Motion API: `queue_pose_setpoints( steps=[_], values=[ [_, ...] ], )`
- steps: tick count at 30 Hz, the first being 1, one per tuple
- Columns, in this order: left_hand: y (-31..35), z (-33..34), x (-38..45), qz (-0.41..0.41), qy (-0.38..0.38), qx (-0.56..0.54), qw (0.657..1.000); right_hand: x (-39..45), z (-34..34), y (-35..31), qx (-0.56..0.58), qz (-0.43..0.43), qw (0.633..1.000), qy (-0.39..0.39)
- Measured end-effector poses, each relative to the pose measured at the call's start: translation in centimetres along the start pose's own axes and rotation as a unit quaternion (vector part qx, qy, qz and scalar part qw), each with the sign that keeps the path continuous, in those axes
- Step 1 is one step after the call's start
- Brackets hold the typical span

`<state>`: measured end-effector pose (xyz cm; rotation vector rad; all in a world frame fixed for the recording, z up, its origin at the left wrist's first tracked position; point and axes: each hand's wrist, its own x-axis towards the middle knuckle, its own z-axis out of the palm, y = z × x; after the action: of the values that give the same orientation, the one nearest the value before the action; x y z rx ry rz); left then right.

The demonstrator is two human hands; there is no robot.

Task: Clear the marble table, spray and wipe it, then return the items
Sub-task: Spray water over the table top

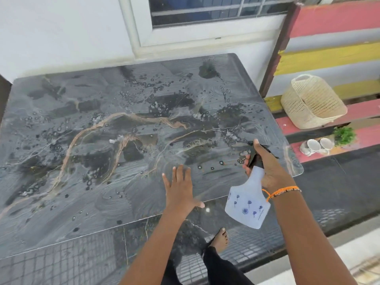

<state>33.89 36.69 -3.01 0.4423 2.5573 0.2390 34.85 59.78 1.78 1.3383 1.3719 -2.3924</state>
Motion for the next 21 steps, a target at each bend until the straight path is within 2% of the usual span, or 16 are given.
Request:
queue_pose_setpoints(
  steps=[4,9,12,17,21],
  values=[
    [4.0,0.2,1.1,0.032,0.005,-0.006,0.999,-0.6,-4.8,0.0,0.032,0.013,0.999,-0.013],
    [11.1,0.6,3.6,0.127,-0.014,0.013,0.992,-0.8,-11.1,-0.2,-0.028,-0.014,0.999,0.03],
    [15.4,0.9,5.2,0.157,-0.022,0.009,0.987,-0.5,-13.5,-0.4,-0.079,-0.025,0.995,0.061],
    [18.3,2.3,6.4,0.113,-0.007,0.052,0.992,0.5,-15.7,-0.9,-0.09,-0.01,0.99,0.105],
    [18.3,2.7,6.1,0.107,0.026,0.038,0.993,0.6,-17.9,-1.4,-0.043,-0.005,0.996,0.082]
  ],
)
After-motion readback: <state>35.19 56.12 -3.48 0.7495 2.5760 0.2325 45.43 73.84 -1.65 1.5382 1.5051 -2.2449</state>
